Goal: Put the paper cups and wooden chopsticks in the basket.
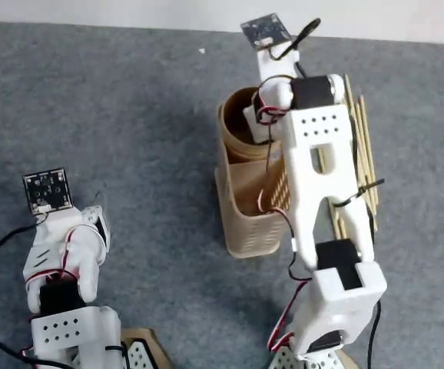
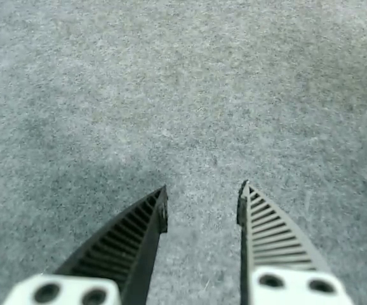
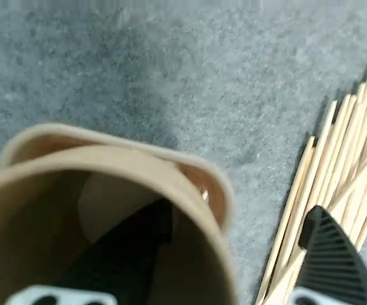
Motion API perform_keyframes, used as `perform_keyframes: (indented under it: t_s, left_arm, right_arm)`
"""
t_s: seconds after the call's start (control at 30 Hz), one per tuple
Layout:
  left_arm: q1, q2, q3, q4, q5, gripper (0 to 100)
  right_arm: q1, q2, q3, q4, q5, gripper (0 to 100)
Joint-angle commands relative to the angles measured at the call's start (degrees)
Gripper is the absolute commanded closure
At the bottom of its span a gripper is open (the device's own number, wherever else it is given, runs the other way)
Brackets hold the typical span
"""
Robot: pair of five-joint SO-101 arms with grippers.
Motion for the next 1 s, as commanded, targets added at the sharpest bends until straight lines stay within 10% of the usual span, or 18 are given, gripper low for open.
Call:
perform_keyframes:
  t_s: [0.0, 0.3, 0.7, 0.97]
  left_arm:
    - [2.51, -0.57, -0.13, -1.14, -0.53, 80]
    - [2.68, -0.57, -0.04, -1.14, -3.25, 80]
    - [2.68, -0.57, -0.04, -1.14, -3.25, 80]
    - [2.68, -0.57, -0.04, -1.14, -3.25, 80]
  right_arm:
    - [2.68, -8.04, -6.46, 0.40, -0.53, 67.6]
    - [3.91, -23.16, -8.92, 10.59, 1.67, 67.7]
    - [32.66, -24.31, -0.40, 12.09, 17.41, 67.7]
    - [35.82, -5.23, 15.96, -5.93, 19.96, 67.7]
